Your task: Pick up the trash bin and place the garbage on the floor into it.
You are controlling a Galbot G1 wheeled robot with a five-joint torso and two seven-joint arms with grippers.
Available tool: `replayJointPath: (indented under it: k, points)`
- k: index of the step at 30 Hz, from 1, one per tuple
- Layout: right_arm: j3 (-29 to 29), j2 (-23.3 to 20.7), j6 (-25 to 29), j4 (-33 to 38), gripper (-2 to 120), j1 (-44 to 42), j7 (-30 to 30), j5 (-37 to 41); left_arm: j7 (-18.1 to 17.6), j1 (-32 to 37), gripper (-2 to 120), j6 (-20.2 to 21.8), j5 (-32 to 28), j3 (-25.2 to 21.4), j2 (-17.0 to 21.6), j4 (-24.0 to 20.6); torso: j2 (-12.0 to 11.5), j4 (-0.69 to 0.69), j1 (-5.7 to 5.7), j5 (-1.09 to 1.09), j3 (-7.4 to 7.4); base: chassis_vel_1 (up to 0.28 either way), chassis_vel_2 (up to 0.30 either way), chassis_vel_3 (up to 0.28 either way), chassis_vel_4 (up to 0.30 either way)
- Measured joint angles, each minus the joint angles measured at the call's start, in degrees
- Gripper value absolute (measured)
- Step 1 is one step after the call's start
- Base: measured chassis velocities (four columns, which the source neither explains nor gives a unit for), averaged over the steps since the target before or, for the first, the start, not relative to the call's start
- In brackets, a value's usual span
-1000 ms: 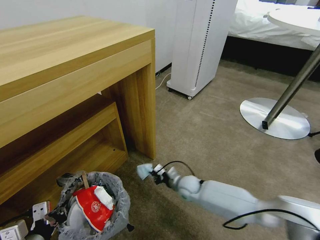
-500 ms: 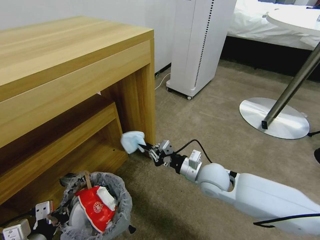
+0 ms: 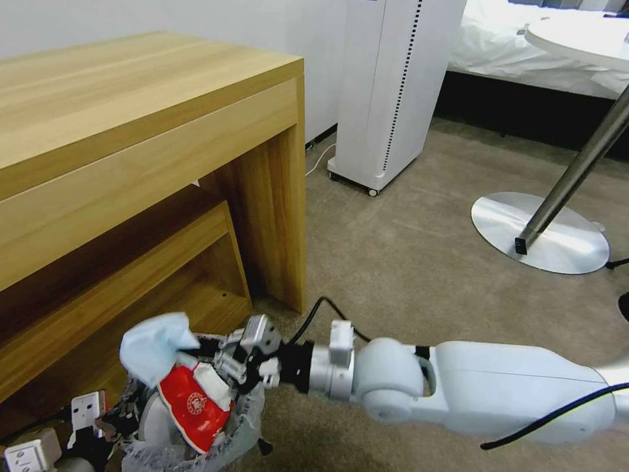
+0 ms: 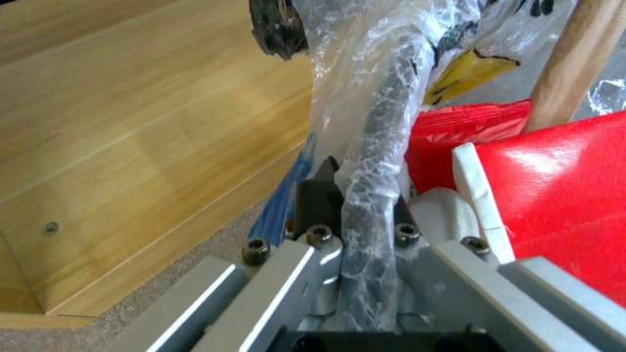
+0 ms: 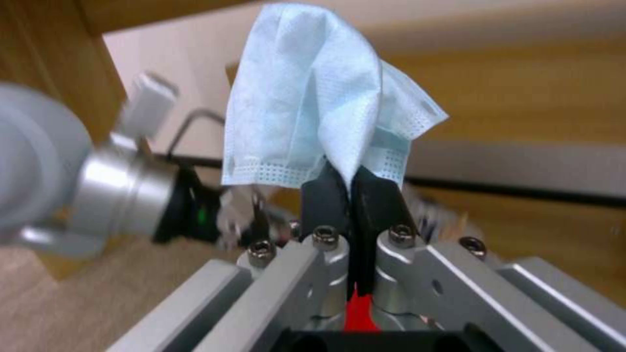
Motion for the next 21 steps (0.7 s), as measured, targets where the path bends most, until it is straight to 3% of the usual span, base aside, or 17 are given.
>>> replayJointPath:
  k: [5, 12, 21]
  points:
    - [-1.38, 0.92, -0.07, -1.35, 0, 0.24, 0.07, 0.25, 0.0, 0.09, 0, 0.01, 0.0, -0.01, -0.12, -0.25, 0.0, 0.0, 0.0, 0.0, 0.0, 0.0, 0.0, 0.0, 0.0]
    - [-5.63, 7.63, -0.81, -7.77, 0, 0.17, 2.12, 1.06, 0.0, 0.17, 0, 0.01, -0.26, -0.38, -0.42, -0.75, 0.0, 0.0, 0.0, 0.0, 0.0, 0.0, 0.0, 0.0, 0.0]
    - [-6.75, 10.22, -1.9, -9.91, 0, -0.54, 3.39, 1.27, 0.0, -0.14, 0, -0.06, -0.92, -0.6, -0.05, -0.46, 0.0, 0.0, 0.0, 0.0, 0.0, 0.0, 0.0, 0.0, 0.0]
